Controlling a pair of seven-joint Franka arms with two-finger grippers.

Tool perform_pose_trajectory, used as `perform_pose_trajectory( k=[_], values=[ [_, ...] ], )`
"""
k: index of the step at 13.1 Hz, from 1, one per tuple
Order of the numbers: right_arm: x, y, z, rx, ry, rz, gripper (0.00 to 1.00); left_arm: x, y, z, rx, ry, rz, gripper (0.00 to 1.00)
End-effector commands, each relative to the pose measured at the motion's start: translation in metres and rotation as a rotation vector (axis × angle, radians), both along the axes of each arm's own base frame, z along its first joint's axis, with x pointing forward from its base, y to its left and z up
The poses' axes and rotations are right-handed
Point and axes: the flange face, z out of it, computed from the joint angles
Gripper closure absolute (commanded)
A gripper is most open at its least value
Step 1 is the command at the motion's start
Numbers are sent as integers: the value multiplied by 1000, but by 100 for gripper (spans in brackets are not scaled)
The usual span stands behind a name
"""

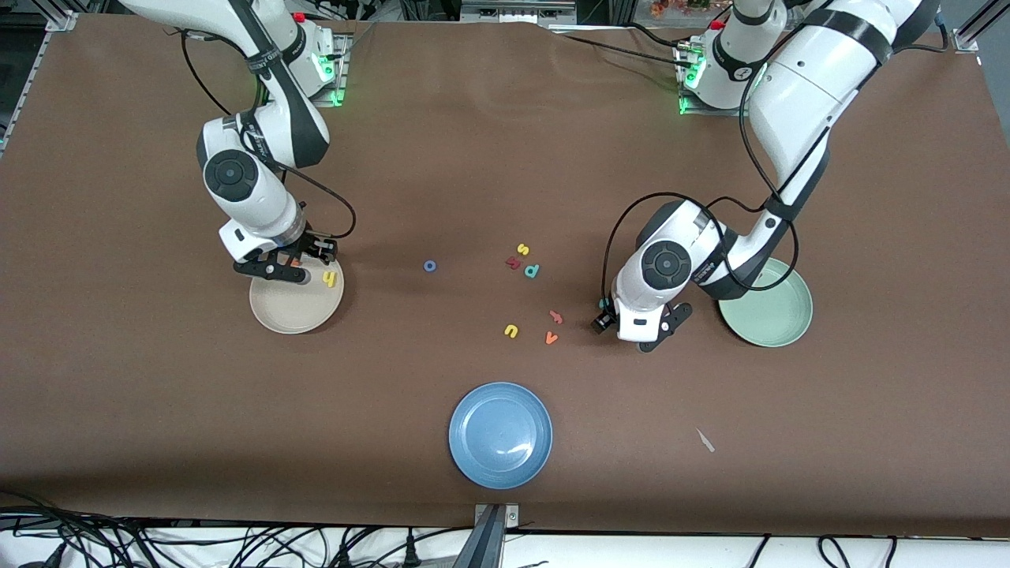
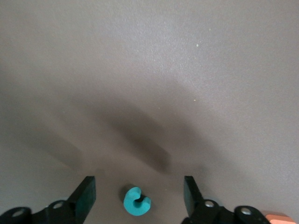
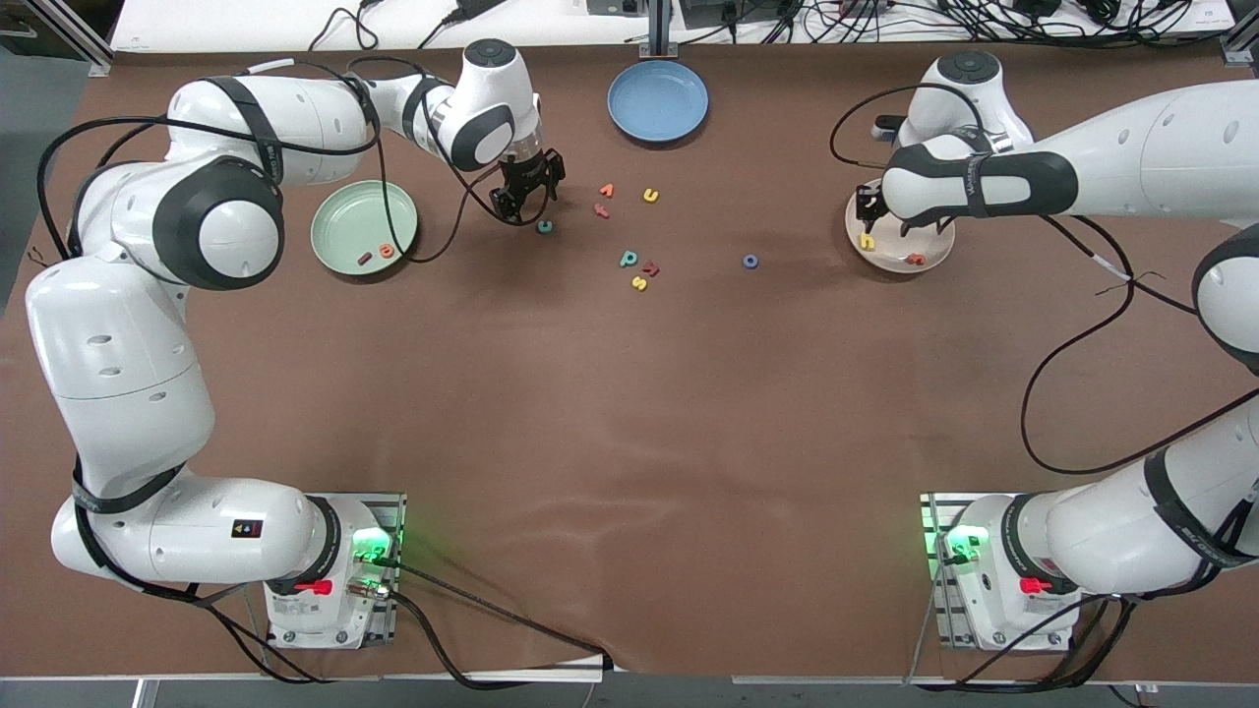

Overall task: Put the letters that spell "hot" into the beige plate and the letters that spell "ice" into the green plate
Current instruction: 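Release the yellow h on the cream plate with the right gripper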

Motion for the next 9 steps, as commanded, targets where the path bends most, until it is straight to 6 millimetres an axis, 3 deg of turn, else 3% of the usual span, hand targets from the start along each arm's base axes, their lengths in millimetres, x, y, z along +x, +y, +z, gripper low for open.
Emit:
perform_pose_trajectory(
  k=[1, 4, 7, 9],
  values=[
    [-13, 46, -3, 21, -8, -92, 40, -4, -14, -9, 3, -8, 32, 23],
    [-11, 103, 0, 68, -35, -176, 40, -9, -15, -15, 0, -6, 29, 26],
    [-1, 170, -4, 105, -53, -205, 40, -12, -13, -18, 4, 2, 27, 40],
    [6, 189, -19, 109, -48, -211, 40, -13, -14, -18, 5, 6, 27, 47]
  ],
)
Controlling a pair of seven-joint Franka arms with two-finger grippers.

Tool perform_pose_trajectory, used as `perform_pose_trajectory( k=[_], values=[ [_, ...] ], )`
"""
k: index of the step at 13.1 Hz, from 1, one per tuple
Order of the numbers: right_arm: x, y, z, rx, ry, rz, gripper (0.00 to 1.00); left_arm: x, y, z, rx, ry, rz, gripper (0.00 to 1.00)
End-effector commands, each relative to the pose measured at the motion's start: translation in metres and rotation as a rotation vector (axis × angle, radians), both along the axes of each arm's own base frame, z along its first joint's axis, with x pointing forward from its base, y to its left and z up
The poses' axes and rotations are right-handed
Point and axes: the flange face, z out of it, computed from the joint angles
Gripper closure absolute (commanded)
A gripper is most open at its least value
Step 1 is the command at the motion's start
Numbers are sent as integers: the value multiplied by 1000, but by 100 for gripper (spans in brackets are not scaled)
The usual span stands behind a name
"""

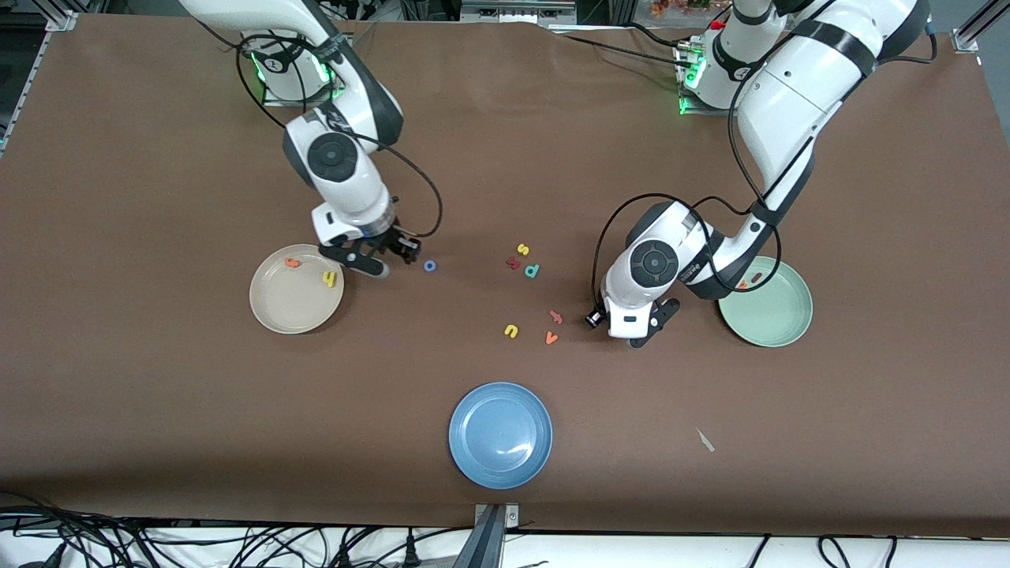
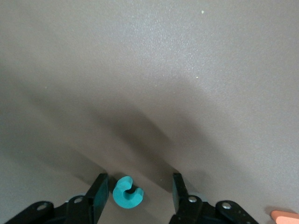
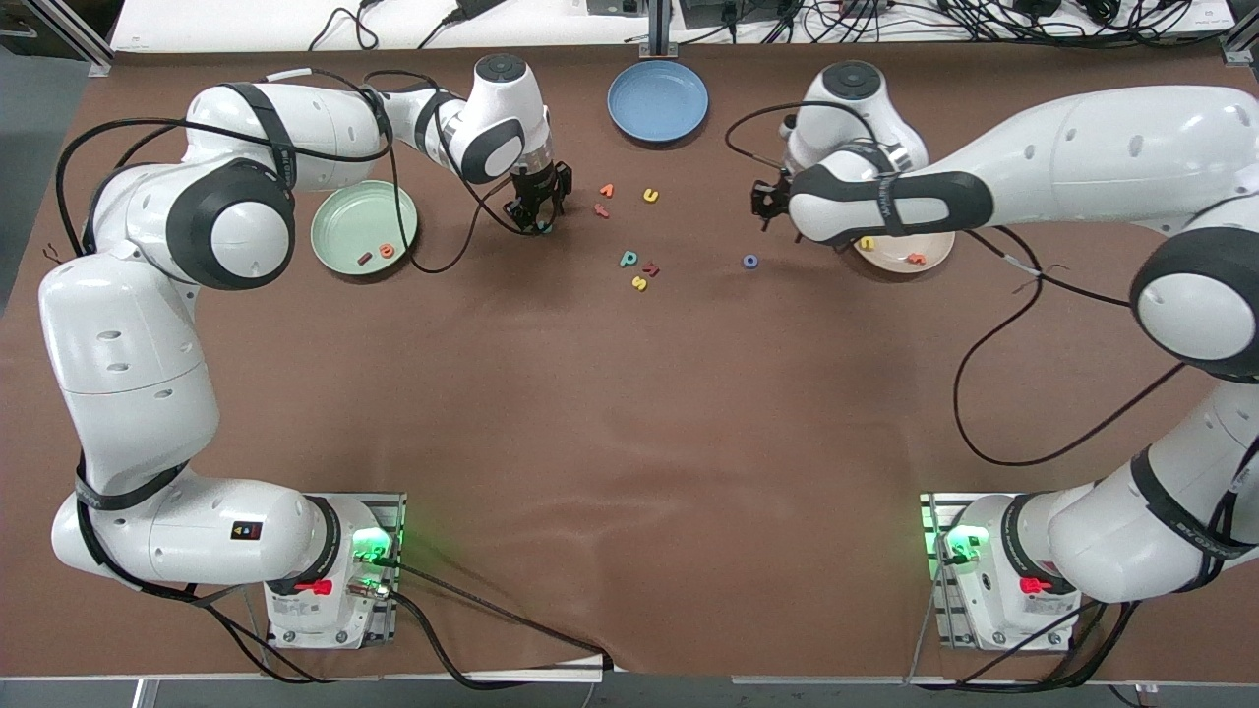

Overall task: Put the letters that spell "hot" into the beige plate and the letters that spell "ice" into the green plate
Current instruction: 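Release the yellow h on the cream plate with the right gripper, then grasp the blue o and cyan u with the right and left grippers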

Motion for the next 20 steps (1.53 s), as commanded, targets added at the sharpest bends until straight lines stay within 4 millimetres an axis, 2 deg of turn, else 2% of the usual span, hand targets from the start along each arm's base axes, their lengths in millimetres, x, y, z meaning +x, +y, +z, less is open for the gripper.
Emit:
perform_pose_trajectory(
  k=[1, 2, 5, 6, 9, 10, 11, 12, 13, 15, 16, 18, 20],
  values=[
    [16, 23, -30, -3, 11, -5, 40, -4, -1, -2, 19, 1, 6, 47],
    [13, 27, -39, -16, 14, 9, 40, -6, -2, -2, 22, 3, 3, 47],
    [11, 25, -46, -23, 2, 6, 40, -8, -1, -4, 28, 14, -2, 50],
    [10, 24, -49, -24, 5, 7, 40, -8, 0, -3, 28, 12, -4, 58],
    [9, 26, -60, -9, 1, 4, 40, -7, 4, -3, 42, 23, -16, 92],
    [8, 26, -63, -9, 2, 4, 40, -6, 6, -1, 49, 27, -19, 100],
    [6, 25, -69, -10, 10, 3, 40, -4, 9, 1, 53, 32, -41, 100],
    [5, 26, -72, -3, 3, 6, 40, -1, 15, 13, 63, 43, -67, 100],
    [-2, 24, -80, 6, 1, 9, 40, 4, 30, 29, 77, 74, -94, 100],
    [-13, 20, -90, 20, -5, 14, 40, 10, 56, 65, -6, 137, -186, 100],
    [-14, 19, -91, 18, -3, 14, 40, 9, 59, 67, -18, 151, -214, 100],
    [-16, 18, -92, 15, 1, 16, 44, 6, 51, 65, -20, 151, -219, 100],
    [-17, 18, -92, 14, 0, 18, 64, 7, 42, 64, -28, 129, -171, 100]
  ],
)
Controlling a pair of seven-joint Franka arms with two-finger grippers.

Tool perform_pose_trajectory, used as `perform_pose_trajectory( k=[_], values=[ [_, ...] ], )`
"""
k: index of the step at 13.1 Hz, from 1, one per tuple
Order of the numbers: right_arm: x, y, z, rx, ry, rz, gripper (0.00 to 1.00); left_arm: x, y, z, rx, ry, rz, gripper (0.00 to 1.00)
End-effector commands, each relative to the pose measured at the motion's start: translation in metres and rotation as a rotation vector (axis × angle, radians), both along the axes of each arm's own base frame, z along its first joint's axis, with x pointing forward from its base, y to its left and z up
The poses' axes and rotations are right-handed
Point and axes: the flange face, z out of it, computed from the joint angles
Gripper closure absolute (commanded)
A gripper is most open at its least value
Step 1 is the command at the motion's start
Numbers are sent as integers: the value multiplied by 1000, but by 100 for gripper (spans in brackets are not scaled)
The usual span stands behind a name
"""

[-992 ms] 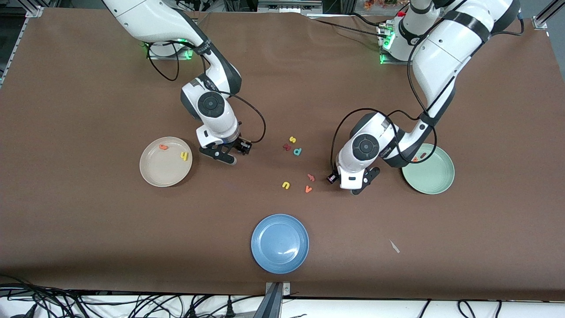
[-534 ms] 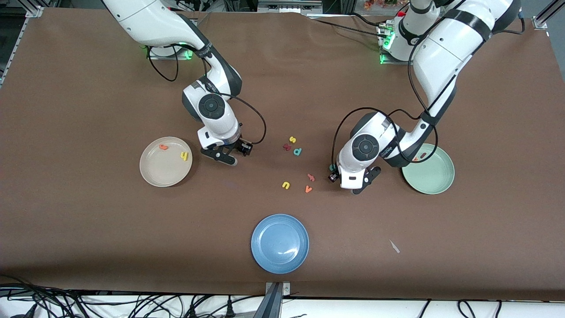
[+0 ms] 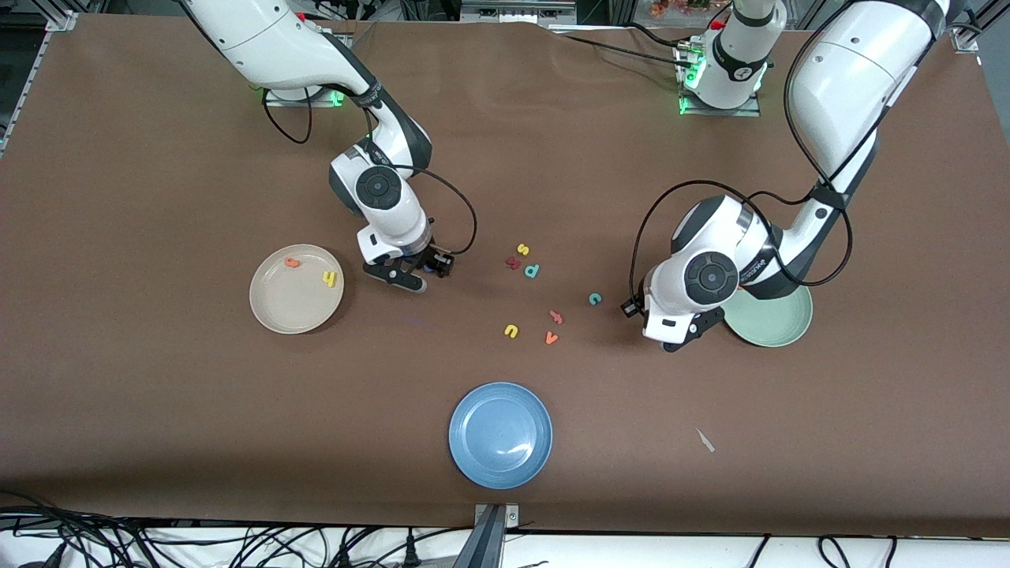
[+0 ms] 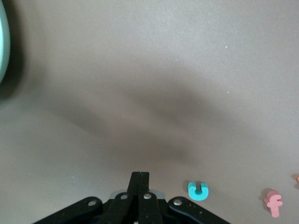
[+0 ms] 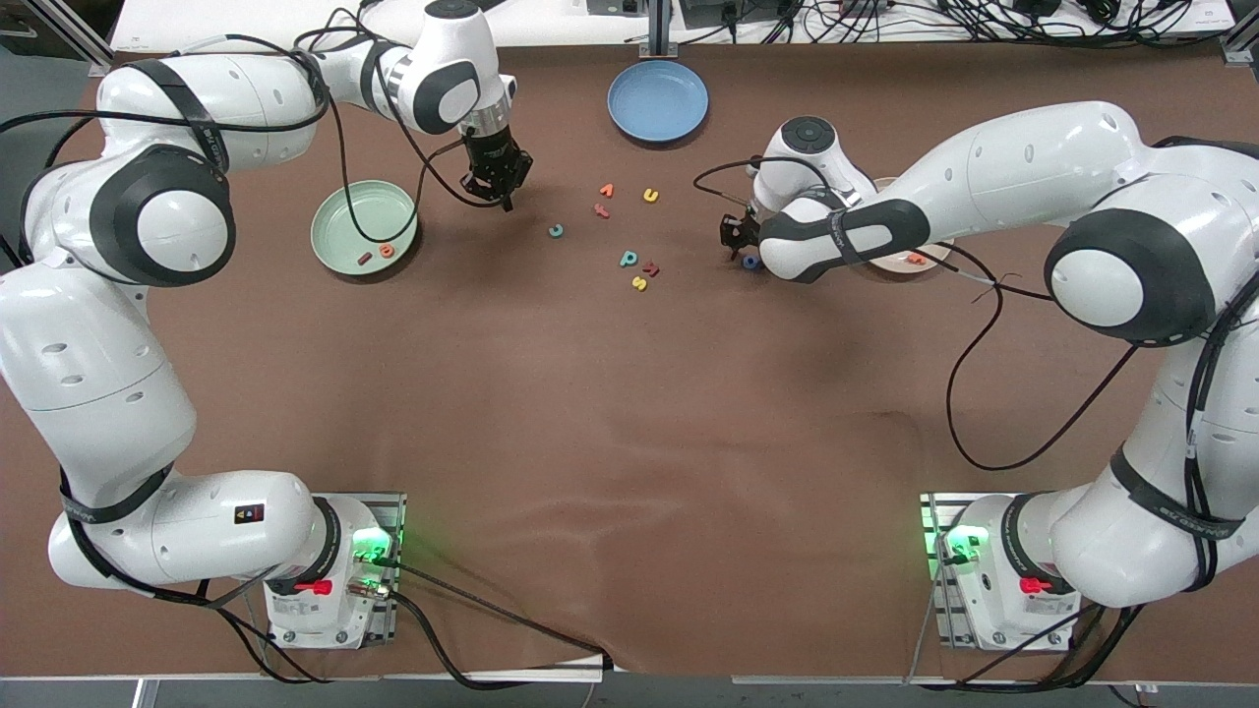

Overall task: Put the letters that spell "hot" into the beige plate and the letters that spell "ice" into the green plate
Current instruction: 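Grasp the blue o and cyan u with the right and left grippers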

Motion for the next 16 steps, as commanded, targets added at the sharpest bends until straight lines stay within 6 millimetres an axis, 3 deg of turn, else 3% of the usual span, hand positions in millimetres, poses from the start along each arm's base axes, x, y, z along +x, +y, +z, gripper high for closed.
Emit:
perform_pose_trajectory(
  k=[1, 2, 3, 4, 5, 7, 11, 14, 16],
  values=[
    [-10, -2, -6, -12, 3, -3, 73, -7, -22, 1, -26, -27, 44, 100],
    [-10, -2, -6, -12, 2, -1, 82, -10, -29, -6, -28, -22, 54, 100],
    [-11, -2, -5, -12, 2, -1, 90, -10, -33, -6, -33, -31, 82, 88],
    [-11, -2, -5, -13, 2, 1, 92, -12, -42, -6, -35, -44, 127, 61],
    [-11, -2, 0, -14, -3, 7, 92, -11, -45, -11, -43, -55, 159, 45],
    [-7, -12, 21, -33, -17, 37, 92, -12, -54, -17, -68, -88, 183, 45],
    [14, -69, 94, -161, 40, 183, 91, -19, -68, -42, -44, -129, 212, 45],
    [29, -144, 143, -222, 104, 341, 91, -24, -69, -57, -31, -116, 200, 45],
    [39, -197, 154, -224, 129, 434, 91, -26, -69, -60, -17, -122, 193, 46]
  ],
)
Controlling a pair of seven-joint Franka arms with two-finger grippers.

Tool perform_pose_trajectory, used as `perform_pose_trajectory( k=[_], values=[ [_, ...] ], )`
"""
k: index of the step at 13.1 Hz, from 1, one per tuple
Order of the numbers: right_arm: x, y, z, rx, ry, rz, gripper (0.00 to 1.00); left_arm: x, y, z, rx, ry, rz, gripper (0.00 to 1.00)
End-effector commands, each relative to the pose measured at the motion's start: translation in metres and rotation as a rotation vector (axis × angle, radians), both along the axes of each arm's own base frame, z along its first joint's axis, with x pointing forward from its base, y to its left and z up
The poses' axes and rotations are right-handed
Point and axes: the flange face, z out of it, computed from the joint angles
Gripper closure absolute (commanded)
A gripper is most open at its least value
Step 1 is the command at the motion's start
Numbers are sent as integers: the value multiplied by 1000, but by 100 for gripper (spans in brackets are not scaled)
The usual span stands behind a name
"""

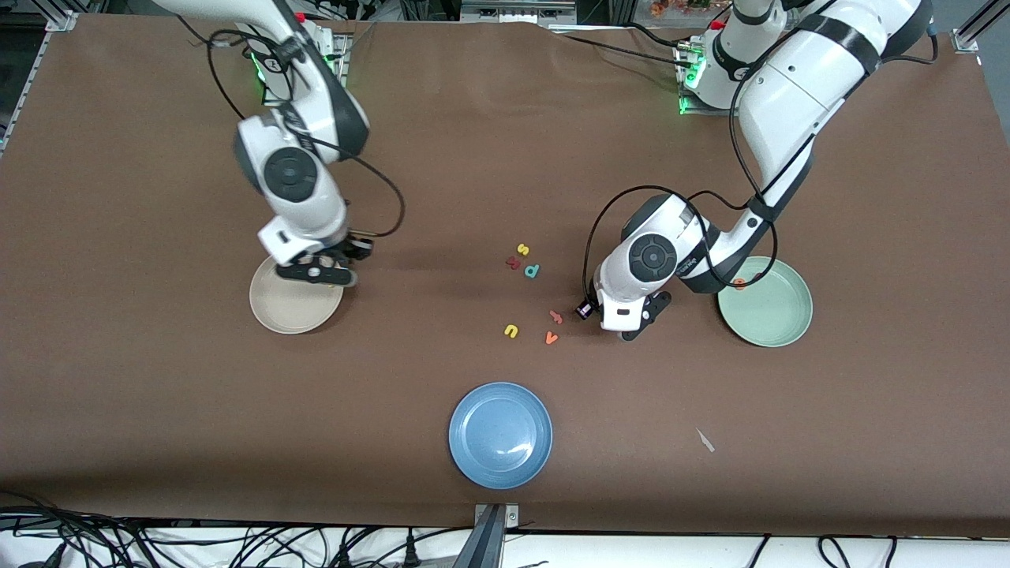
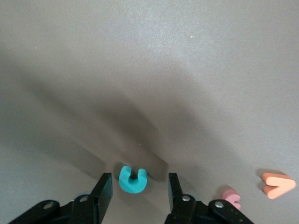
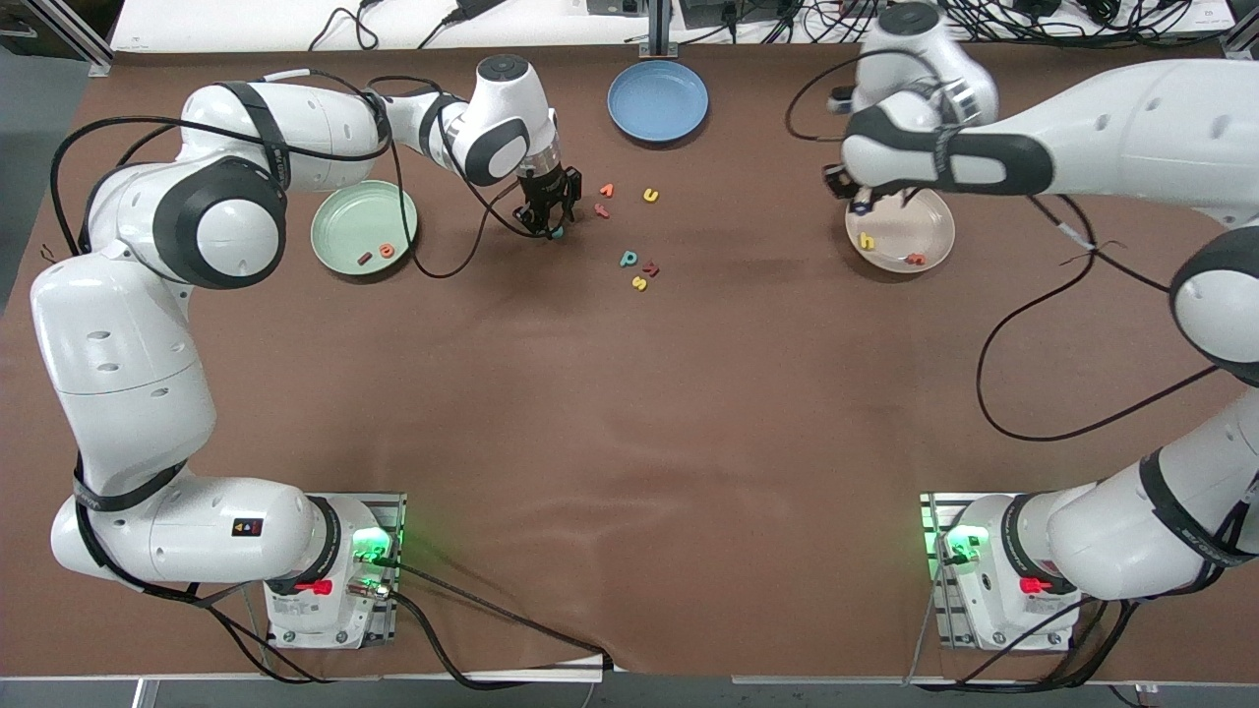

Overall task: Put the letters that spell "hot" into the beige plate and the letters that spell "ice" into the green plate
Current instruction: 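Grasp the blue o and cyan u with the right and left grippers, then place the blue o on cream plate and cyan u on green plate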

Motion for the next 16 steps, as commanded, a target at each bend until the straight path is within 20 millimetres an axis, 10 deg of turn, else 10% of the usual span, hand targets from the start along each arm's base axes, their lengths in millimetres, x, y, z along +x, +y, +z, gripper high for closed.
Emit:
perform_pose_trajectory(
  k=[1, 5, 6, 10, 13, 16],
  values=[
    [-1, -62, 4, 1, 44, 112, 91, -1, 0, -2, 19, -22, 5, 49],
    [9, -98, -1, 7, 39, 114, 85, 0, 0, -2, 20, -23, 1, 72],
    [9, -98, -1, 8, 37, 110, 60, -1, 0, -2, 20, -22, -1, 79],
    [10, -96, 2, 36, 34, 83, 33, 5, 11, 7, 37, -15, -37, 100],
    [13, -96, 8, 42, 22, 79, 0, 14, 54, 66, 53, 80, -144, 100],
    [24, -100, 34, 72, -21, 52, 0, 17, 141, 105, 2, 237, -350, 100]
  ],
)
